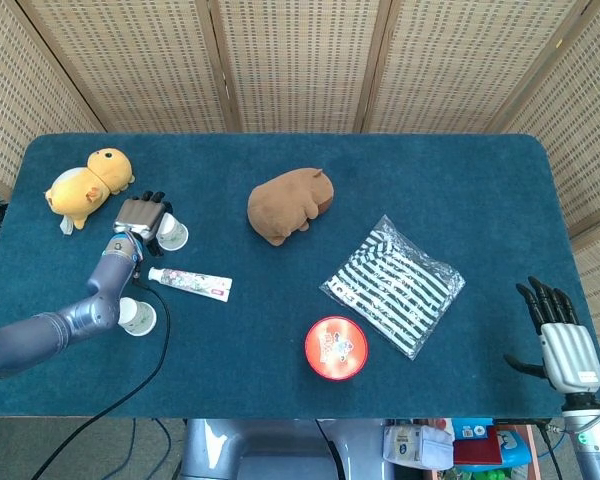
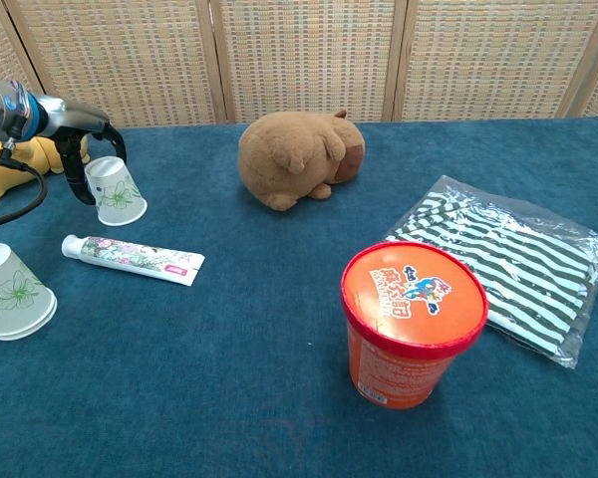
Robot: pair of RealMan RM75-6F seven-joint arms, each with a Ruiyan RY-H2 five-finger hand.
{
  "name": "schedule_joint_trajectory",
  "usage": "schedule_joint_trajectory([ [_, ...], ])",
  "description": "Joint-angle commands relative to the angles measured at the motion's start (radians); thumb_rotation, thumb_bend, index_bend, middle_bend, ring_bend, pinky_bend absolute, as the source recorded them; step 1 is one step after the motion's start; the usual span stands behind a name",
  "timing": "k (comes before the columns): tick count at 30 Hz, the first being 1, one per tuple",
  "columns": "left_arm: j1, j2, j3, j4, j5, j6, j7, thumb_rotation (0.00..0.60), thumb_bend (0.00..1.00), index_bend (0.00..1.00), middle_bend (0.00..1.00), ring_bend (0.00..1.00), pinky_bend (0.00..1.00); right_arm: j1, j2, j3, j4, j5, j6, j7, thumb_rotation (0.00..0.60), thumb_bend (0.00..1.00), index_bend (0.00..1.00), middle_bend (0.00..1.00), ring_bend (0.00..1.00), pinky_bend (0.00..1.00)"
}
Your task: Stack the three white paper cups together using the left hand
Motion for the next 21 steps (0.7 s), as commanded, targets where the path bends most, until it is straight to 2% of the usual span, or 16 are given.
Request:
schedule_joint_trajectory([
  [1,0.0,-0.014,-0.003,0.015,0.01,-0.005,-0.011,0.6,0.19,0.26,0.1,0.08,0.17,-0.004,0.0,0.004,0.003,0.002,0.01,0.007,0.6,0.05,0.0,0.0,0.0,0.0],
  [6,0.004,-0.027,0.007,0.028,0.013,-0.006,-0.013,0.6,0.19,0.31,0.14,0.11,0.21,-0.009,0.0,0.008,0.007,0.004,0.022,0.017,0.6,0.05,0.0,0.0,0.0,0.0],
  [11,0.015,-0.04,0.008,0.037,0.033,0.014,-0.022,0.6,0.25,0.46,0.23,0.2,0.28,-0.01,-0.001,0.009,0.009,0.004,0.025,0.019,0.6,0.05,0.0,0.0,0.0,0.0],
  [18,0.031,-0.045,0.001,0.02,0.077,0.037,-0.033,0.6,0.29,0.51,0.26,0.22,0.39,-0.01,-0.003,0.011,0.009,0.002,0.028,0.023,0.6,0.05,0.0,0.0,0.0,0.0],
  [21,0.037,-0.041,-0.003,0.005,0.099,0.045,-0.039,0.6,0.32,0.58,0.3,0.25,0.42,-0.01,-0.005,0.011,0.01,0.0,0.03,0.024,0.6,0.05,0.0,0.0,0.0,0.0],
])
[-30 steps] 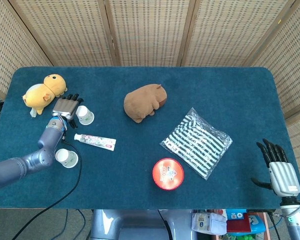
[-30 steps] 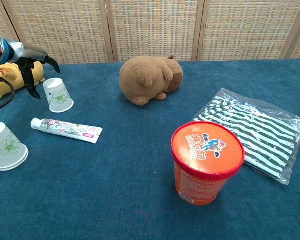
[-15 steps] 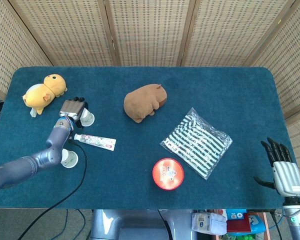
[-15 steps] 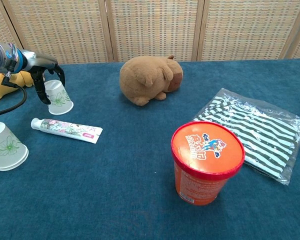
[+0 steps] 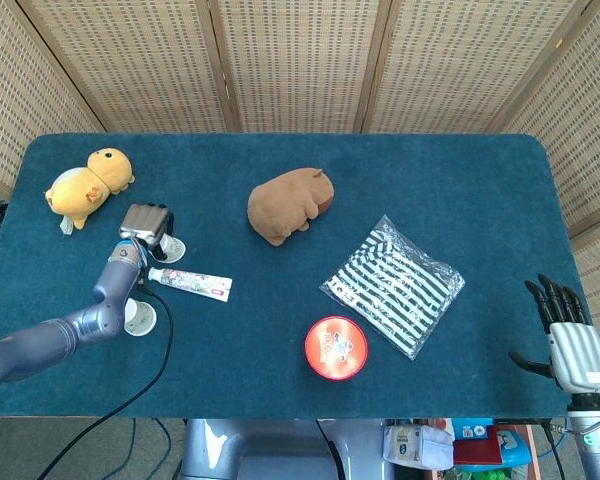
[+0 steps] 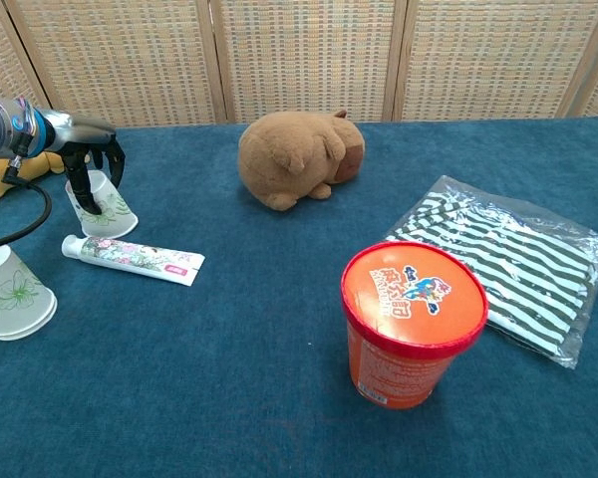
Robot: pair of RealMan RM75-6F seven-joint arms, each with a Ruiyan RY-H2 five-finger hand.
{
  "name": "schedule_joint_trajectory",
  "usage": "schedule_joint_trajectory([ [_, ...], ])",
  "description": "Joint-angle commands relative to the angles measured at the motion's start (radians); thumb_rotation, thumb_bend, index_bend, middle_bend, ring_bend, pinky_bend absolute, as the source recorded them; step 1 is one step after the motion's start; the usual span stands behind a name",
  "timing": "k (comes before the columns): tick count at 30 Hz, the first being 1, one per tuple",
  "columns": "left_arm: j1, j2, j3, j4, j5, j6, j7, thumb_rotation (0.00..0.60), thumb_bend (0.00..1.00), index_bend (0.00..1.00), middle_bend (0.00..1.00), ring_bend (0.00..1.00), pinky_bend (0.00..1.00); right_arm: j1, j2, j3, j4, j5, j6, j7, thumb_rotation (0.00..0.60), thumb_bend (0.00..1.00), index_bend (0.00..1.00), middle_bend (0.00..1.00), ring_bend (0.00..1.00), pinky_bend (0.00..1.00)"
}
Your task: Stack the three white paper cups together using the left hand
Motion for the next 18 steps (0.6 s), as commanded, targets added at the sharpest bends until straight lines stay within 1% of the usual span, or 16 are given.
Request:
schedule_joint_trajectory([
  [1,0.006,0.003,-0.004,-0.013,0.015,0.006,-0.006,0.6,0.33,0.61,0.32,0.26,0.44,0.0,-0.001,-0.001,0.001,-0.001,0.0,0.0,0.6,0.05,0.0,0.0,0.0,0.0],
  [4,0.011,0.007,-0.01,-0.024,0.032,0.019,-0.01,0.6,0.34,0.65,0.36,0.29,0.46,0.001,-0.002,-0.002,0.0,-0.002,-0.002,-0.002,0.6,0.05,0.0,0.0,0.0,0.0],
  [7,0.018,0.011,-0.02,-0.032,0.047,0.035,-0.019,0.6,0.35,0.67,0.4,0.33,0.48,0.001,-0.002,-0.002,-0.002,-0.004,-0.001,-0.003,0.6,0.05,0.0,0.0,0.0,0.0],
  [14,0.045,0.029,-0.05,-0.048,0.103,0.076,-0.054,0.6,0.36,0.69,0.47,0.4,0.54,0.0,-0.003,-0.002,-0.003,-0.006,0.002,-0.001,0.6,0.05,0.0,0.0,0.0,0.0],
  [18,0.055,0.043,-0.061,-0.066,0.121,0.081,-0.065,0.6,0.36,0.69,0.47,0.4,0.54,0.001,-0.004,-0.003,-0.002,-0.009,0.003,-0.002,0.6,0.05,0.0,0.0,0.0,0.0],
])
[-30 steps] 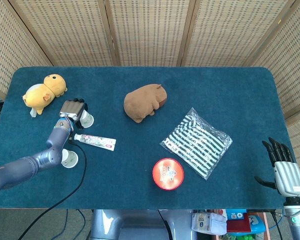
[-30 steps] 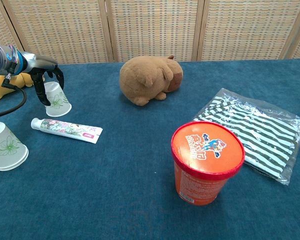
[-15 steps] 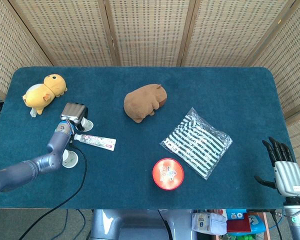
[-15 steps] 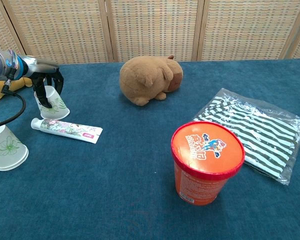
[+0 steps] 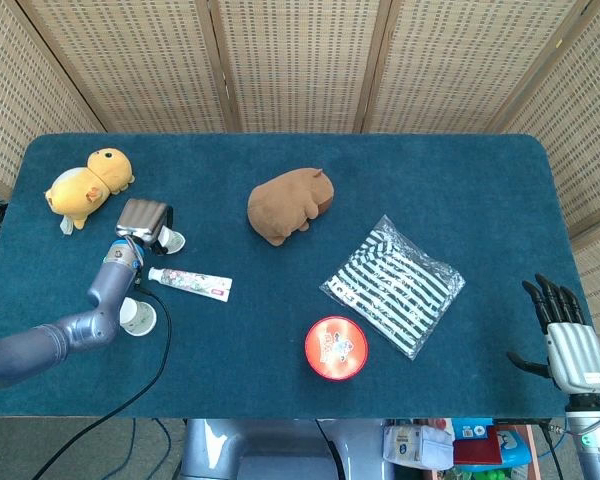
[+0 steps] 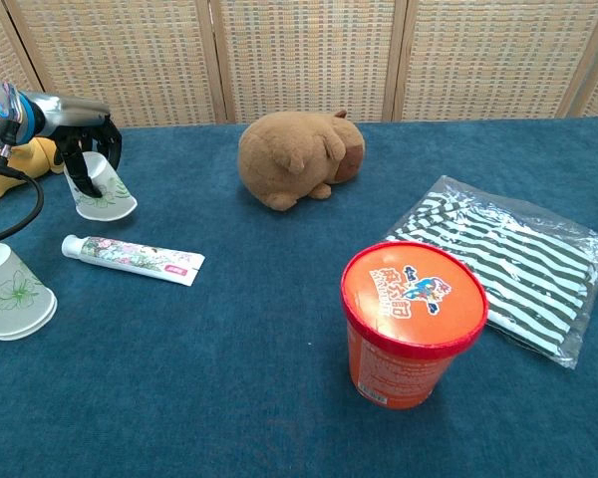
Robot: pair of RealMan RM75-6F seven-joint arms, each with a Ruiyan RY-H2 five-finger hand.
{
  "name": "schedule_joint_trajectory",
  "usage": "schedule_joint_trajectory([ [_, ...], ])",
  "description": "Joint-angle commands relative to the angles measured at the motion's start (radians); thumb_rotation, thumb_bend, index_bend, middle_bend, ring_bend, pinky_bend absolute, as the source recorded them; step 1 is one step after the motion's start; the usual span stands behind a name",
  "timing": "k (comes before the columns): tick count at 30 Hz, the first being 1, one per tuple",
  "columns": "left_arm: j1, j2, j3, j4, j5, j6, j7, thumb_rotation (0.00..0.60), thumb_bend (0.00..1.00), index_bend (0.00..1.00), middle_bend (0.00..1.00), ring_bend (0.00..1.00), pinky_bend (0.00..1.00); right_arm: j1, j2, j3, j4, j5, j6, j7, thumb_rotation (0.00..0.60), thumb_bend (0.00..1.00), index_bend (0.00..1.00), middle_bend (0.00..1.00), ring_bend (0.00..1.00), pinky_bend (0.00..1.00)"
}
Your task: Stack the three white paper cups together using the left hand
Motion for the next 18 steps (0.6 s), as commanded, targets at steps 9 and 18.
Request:
schedule_joint_trajectory([
  [9,0.021,0.189,-0.077,-0.226,0.02,-0.045,-0.099,0.6,0.36,0.69,0.47,0.4,0.54,0.007,-0.01,-0.004,0.008,0.0,-0.014,-0.012,0.6,0.05,0.0,0.0,0.0,0.0],
  [18,0.101,0.448,-0.128,-0.522,0.177,-0.124,-0.261,0.6,0.36,0.69,0.47,0.4,0.54,0.01,-0.019,-0.008,0.002,-0.011,-0.012,-0.038,0.6,0.05,0.0,0.0,0.0,0.0],
])
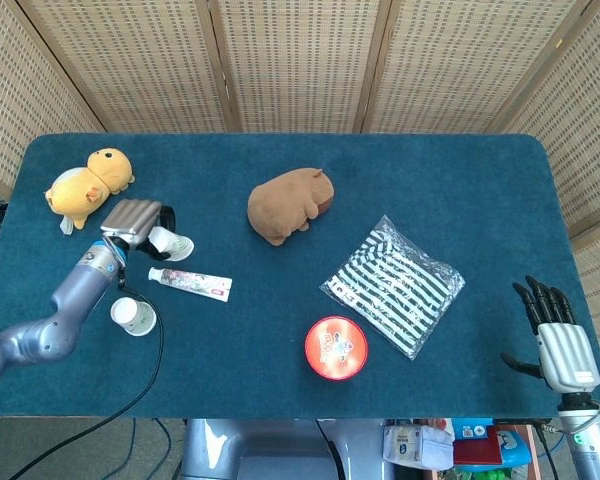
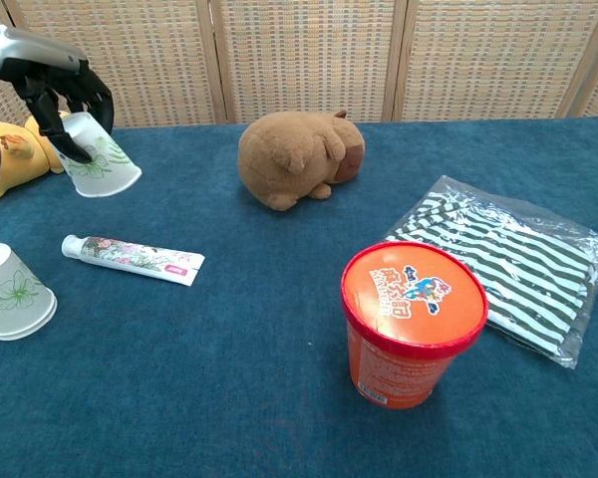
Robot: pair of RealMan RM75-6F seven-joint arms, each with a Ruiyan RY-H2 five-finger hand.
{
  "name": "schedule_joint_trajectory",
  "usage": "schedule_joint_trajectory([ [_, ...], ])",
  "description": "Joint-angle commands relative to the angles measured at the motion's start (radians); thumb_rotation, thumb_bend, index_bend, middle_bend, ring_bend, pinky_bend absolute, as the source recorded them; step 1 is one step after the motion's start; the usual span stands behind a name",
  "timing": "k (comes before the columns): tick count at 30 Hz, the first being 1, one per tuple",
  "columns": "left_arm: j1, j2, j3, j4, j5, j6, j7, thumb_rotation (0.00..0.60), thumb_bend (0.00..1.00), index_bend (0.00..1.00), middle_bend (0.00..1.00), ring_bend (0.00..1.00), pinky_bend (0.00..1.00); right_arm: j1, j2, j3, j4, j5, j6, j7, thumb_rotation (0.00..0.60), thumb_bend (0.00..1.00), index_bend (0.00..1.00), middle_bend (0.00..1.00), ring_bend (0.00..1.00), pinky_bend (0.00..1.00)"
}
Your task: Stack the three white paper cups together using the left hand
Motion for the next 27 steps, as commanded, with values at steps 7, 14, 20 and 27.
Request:
schedule_joint_trajectory([
  [7,0.146,0.233,-0.029,-0.249,0.291,-0.063,-0.164,0.6,0.36,0.69,0.47,0.4,0.54,-0.002,-0.005,-0.003,-0.005,-0.008,0.009,-0.013,0.6,0.05,0.0,0.0,0.0,0.0],
  [14,0.244,0.285,0.006,-0.312,0.47,-0.023,-0.216,0.6,0.36,0.69,0.46,0.4,0.54,-0.01,0.003,-0.006,-0.024,-0.025,0.034,-0.018,0.6,0.05,0.0,0.0,0.0,0.0],
  [20,0.337,0.311,0.042,-0.311,0.619,0.03,-0.293,0.6,0.36,0.69,0.46,0.4,0.54,-0.012,0.005,-0.012,-0.039,-0.04,0.042,-0.031,0.6,0.05,0.0,0.0,0.0,0.0],
  [27,0.375,0.345,0.064,-0.267,0.725,0.028,-0.373,0.6,0.36,0.69,0.46,0.4,0.54,-0.012,0.003,-0.015,-0.046,-0.047,0.045,-0.042,0.6,0.05,0.0,0.0,0.0,0.0],
])
